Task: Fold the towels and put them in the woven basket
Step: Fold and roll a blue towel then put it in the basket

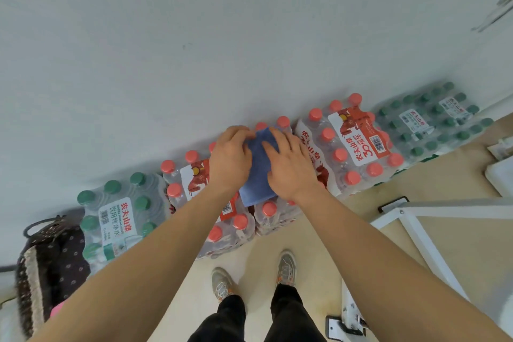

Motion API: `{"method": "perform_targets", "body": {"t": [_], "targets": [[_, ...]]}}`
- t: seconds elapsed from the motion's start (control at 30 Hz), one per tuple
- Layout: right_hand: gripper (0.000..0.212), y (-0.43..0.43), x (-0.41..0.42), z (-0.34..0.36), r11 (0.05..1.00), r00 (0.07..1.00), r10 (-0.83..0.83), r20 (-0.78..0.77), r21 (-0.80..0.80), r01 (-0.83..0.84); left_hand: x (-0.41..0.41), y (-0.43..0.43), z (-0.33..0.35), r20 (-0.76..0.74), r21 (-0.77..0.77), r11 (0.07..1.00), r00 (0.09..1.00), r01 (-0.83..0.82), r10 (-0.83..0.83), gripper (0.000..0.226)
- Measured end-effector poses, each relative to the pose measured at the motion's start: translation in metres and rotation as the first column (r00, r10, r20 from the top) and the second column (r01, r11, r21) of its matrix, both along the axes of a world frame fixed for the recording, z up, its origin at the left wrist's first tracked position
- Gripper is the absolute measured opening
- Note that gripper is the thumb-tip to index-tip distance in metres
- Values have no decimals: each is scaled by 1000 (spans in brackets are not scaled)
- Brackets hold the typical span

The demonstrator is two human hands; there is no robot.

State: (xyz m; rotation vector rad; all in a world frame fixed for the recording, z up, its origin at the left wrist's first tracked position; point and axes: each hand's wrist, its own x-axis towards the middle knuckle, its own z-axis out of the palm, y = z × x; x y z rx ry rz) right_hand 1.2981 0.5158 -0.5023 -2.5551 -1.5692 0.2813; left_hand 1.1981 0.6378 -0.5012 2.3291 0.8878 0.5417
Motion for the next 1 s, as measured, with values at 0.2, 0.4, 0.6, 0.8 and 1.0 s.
{"method": "perform_targets", "body": {"t": [0.2,0.4,0.6,0.8,1.0], "targets": [[63,11,21,-12,991,997,68,39,-118,-63,-11,-5,-29,-160,159,980,983,117,-92,44],[70,-5,37,-31,991,996,-31,85,-125,41,-8,-13,-42,-410,161,970,907,179,-99,72],[69,-5,38,-39,992,996,-52,75,-109,60,-6,-14,-48,-475,176,968,877,181,-78,74],[71,-3,38,-32,986,996,-39,86,-159,52,-4,-15,-40,-519,176,968,852,181,-66,76],[68,-1,30,-12,986,991,-31,132,-159,52,-9,-6,-19,-529,33,996,847,83,-54,65]]}}
